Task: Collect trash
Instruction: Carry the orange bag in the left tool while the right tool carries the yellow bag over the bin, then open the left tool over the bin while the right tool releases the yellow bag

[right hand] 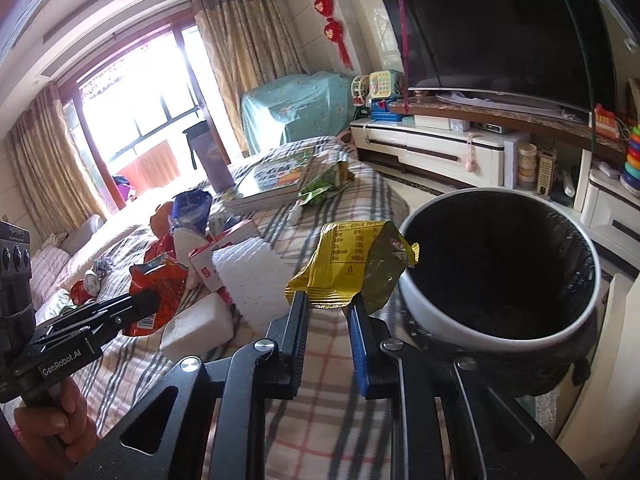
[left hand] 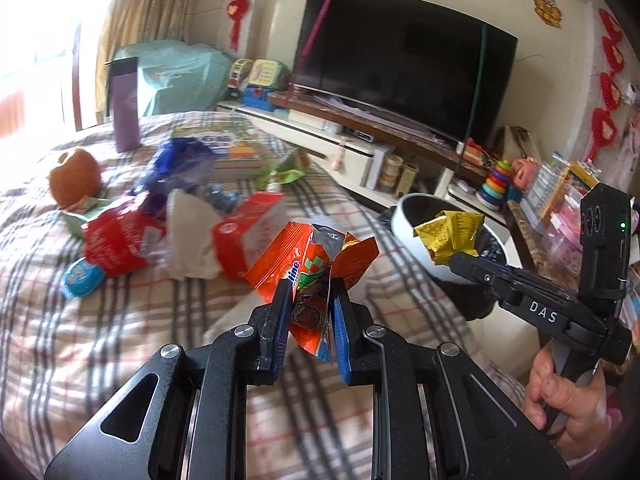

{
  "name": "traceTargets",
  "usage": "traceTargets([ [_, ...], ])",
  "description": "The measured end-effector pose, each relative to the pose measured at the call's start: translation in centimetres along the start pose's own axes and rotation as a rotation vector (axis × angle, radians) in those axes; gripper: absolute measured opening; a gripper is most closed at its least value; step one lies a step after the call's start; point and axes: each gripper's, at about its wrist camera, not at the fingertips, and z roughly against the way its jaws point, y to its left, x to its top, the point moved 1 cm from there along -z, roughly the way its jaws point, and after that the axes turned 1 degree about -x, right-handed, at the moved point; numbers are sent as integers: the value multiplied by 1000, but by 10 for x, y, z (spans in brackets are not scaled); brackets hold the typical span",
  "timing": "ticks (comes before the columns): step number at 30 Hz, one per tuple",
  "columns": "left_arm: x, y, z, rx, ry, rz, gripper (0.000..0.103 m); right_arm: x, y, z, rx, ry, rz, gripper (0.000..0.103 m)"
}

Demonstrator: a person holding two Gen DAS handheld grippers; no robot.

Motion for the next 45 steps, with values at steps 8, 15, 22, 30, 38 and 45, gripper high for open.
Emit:
traceTargets([
  [8, 9, -30, -20, -51, 21, -33, 18, 2, -31, 9, -42, -8, -37, 19],
  [15, 20, -61, -37, -95, 32, -80, 18, 4, -59, 18, -84, -14, -65, 19],
  [22, 33, -96, -57, -137, 44, -134, 18, 10, -83, 20, -119, -4, -76, 19],
  [30, 47, -121, -83, -162, 57, -169, 18, 15, -106, 19, -141, 5, -79, 19],
  [38, 53, -139, -105, -184, 76, -179, 18, 18, -122, 12, -151, 23, -88, 19],
  [45, 54, -144, -120, -188, 95, -180, 18, 22, -127, 7, -153, 32, -88, 19],
])
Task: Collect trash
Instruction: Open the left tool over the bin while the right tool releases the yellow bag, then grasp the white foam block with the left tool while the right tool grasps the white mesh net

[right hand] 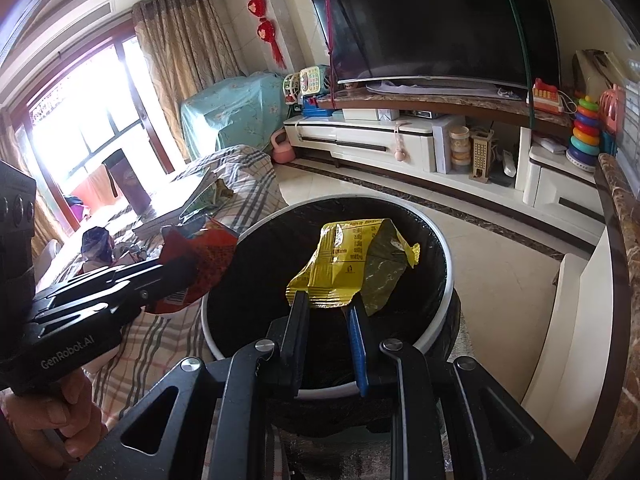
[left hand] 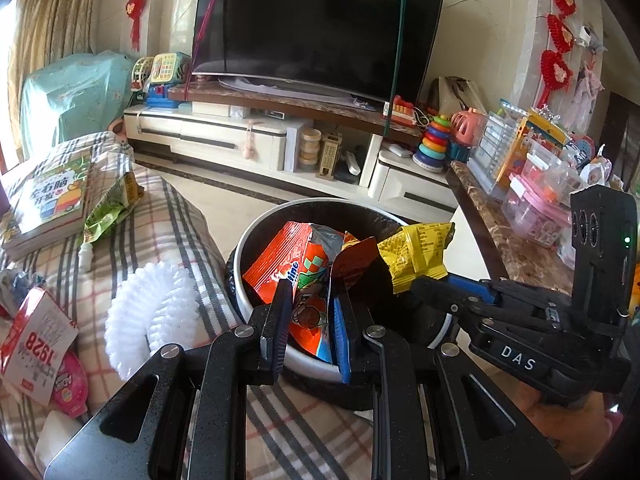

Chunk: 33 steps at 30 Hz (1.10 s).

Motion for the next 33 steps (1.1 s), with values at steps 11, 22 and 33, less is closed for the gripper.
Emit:
traceTargets([
  [11, -1, 5, -6, 5, 9, 15, 57, 1, -6, -8, 4, 33, -16, 33],
  [22, -18, 25, 17, 21, -3, 73, 66, -3, 4, 4, 11, 9, -19, 51],
  [33, -65, 61, 68, 67, -16, 163, 67, -17, 44, 15, 66, -10, -5, 76],
])
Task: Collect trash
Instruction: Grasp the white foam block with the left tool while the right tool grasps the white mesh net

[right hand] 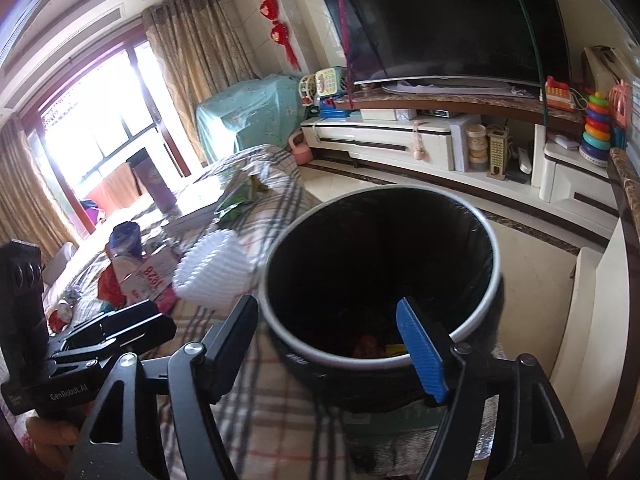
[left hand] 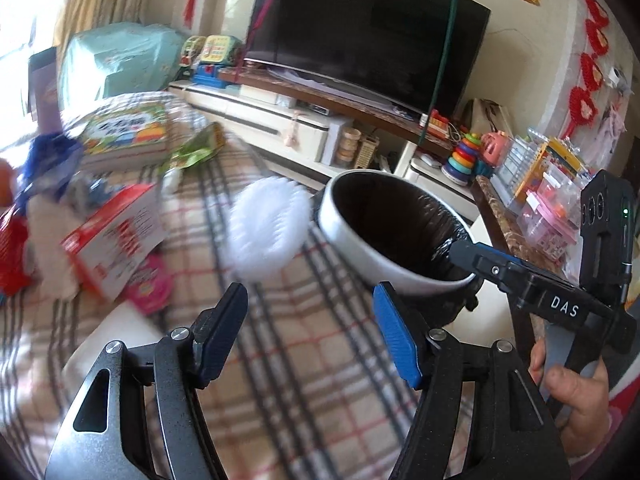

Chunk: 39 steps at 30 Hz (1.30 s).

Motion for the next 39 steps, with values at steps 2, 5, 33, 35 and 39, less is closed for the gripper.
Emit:
traceTargets([
  [2, -6, 9, 9, 9, -8, 16, 67, -3, 9, -1, 11, 2, 7, 77],
  [5, -13, 19, 24, 28, -23, 33, 67, -7, 21, -2, 23, 5, 17, 79],
  [33, -47, 107, 56, 140, 53, 52, 81, -28, 109, -49, 115, 102, 136, 80],
  [35, -47, 109, 54, 137, 66, 29, 81, -25, 110, -56, 113, 108, 135, 80],
  [39, -43, 109, 47, 132, 96, -17, 84, -20, 113, -70, 114, 118, 130, 80],
])
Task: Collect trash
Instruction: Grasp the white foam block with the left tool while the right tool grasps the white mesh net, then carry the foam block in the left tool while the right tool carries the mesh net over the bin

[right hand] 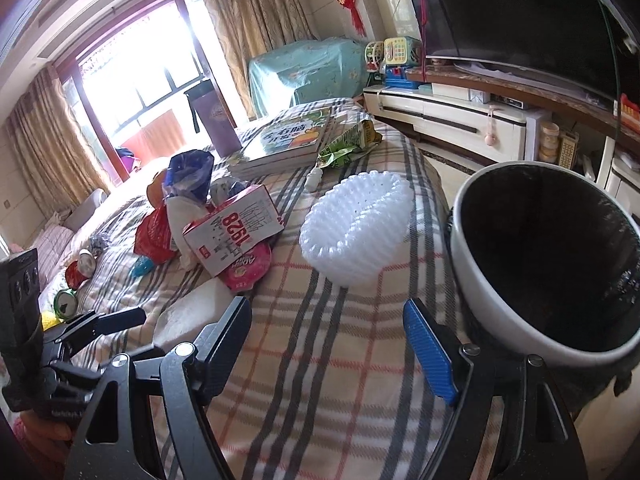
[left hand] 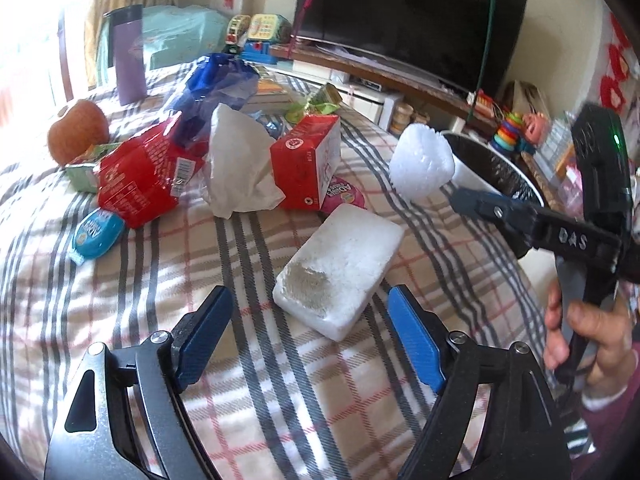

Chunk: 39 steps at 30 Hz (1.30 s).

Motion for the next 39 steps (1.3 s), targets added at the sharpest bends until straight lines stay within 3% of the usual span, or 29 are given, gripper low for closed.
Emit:
traceTargets([
  [9, 3, -11, -14, 15, 10, -95, 84, 18, -1, -33, -36, 25, 22, 79],
  [10, 4, -12, -16, 6, 14, -94, 79, 18, -2, -35, -38, 26, 21, 73],
  [11, 4, -12, -17, -1, 16, -93, 73, 19, -3, -37, -44, 26, 20, 56],
  [12, 4, -12, -18, -11, 24, -93, 58, 19, -4, -38, -59, 26, 25, 43],
  [13, 4, -12, -19, -15, 31, -92, 57, 19, -4, -38, -72, 26, 30, 25],
  [24, 4, -19, -11, -40, -14, 43, 55, 0, -9, -1, -56, -16, 32, 24],
  [39, 26, -66, -18, -83, -33, 33, 55, -15, -42, 55, -65, -60, -40, 24],
])
